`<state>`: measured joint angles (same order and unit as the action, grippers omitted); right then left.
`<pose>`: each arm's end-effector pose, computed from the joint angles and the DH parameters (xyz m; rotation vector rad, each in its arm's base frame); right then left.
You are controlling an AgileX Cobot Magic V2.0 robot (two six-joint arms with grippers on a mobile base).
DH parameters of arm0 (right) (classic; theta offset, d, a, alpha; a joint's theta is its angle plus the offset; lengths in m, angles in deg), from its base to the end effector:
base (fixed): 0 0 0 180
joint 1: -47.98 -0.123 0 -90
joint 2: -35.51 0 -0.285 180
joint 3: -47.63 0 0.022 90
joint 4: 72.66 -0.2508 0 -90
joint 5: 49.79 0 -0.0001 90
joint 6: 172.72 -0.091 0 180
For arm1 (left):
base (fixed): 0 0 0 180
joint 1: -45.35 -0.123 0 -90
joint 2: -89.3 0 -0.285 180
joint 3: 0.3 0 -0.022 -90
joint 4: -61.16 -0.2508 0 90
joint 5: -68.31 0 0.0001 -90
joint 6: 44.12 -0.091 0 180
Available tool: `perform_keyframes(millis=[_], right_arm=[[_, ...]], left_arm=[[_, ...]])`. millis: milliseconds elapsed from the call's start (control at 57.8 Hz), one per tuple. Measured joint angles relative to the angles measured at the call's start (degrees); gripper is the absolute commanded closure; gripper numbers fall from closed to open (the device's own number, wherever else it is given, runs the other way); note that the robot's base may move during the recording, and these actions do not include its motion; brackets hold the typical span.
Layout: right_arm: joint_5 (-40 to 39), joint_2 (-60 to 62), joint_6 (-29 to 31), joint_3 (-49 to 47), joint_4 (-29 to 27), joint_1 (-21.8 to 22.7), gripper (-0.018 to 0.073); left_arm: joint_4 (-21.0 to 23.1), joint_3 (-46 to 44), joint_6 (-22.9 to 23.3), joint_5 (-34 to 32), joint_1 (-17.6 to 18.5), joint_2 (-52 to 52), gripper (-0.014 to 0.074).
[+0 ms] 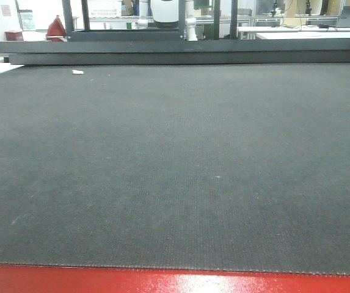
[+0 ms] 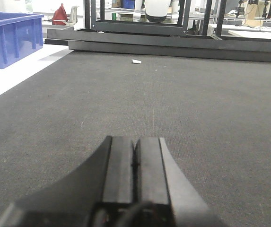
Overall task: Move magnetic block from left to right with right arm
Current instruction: 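Lift the red cube off the table with the right gripper, then drive the base away from the table holding the cube in the right gripper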
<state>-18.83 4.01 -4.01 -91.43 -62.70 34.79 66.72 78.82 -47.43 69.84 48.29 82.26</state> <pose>0.0776 0.0098 0.3480 -0.1005 1.7958 0.1185 0.0568 -0.0032 0.2003 0.0113 1.5308 -0.0741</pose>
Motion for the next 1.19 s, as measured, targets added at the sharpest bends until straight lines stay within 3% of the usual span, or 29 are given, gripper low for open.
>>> perform_keyframes(millis=[1194], right_arm=[[0.0, 0.0, 0.0, 0.0, 0.0, 0.0, 0.0365]], left_arm=[[0.0, 0.0, 0.0, 0.0, 0.0, 0.0, 0.0722]])
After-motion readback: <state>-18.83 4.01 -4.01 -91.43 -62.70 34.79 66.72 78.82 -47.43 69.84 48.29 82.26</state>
